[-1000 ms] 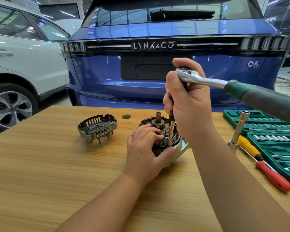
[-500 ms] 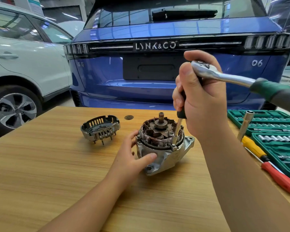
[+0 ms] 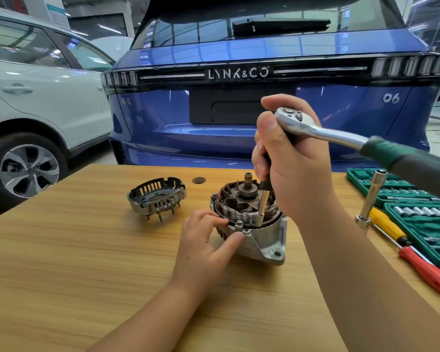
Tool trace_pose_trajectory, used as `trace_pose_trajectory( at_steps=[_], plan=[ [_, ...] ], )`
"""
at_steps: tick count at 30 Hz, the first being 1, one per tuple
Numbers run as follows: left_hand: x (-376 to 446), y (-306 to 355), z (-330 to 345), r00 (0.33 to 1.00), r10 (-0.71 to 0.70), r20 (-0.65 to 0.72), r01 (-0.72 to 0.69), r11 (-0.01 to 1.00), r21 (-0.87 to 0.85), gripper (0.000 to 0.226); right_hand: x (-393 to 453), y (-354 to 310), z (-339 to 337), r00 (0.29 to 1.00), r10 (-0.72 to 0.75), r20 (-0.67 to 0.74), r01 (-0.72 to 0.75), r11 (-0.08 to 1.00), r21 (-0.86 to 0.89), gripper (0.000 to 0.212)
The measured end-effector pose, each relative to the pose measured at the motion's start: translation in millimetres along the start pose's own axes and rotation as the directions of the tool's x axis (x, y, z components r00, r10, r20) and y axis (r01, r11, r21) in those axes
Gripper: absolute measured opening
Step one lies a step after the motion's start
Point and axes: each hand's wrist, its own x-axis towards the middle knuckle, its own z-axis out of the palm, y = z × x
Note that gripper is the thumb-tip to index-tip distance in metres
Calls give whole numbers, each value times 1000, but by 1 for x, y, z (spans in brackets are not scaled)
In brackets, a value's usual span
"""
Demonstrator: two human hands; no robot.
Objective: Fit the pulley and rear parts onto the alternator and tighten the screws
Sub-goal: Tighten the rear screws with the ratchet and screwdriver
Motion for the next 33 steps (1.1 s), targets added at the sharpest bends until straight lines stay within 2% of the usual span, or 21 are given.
trace_pose_trajectory(
  at_steps=[2,8,14,19,24,29,31,33],
  plan=[
    [-1,4,4,1000,-2,11,2,1000,-18,19,0,-1,0,1000,-7,-11,7,1000,-5,9],
    [4,20,16,996,-90,-4,90,994,-57,27,0,-3,-2,1000,-10,-27,9,1000,-26,8],
    [6,22,18,1000,-30,-8,30,999,15,32,0,1,-3,1000,-1,-14,0,999,-34,7],
    [6,22,17,1000,-10,5,10,1000,-1,34,1,6,-3,999,39,18,-38,999,-35,8],
    [6,23,18,1000,10,-12,-10,999,-31,34,11,13,-6,991,127,40,-127,992,-12,5],
    [6,20,19,1000,28,-12,-29,999,-14,35,28,18,-7,933,314,175,-324,945,36,9],
    [5,20,18,999,38,-11,-38,999,0,39,29,19,-5,939,314,141,-320,947,20,12],
    [5,20,19,999,41,-14,-41,999,17,41,24,19,-1,963,268,26,-268,964,-3,18]
  ],
)
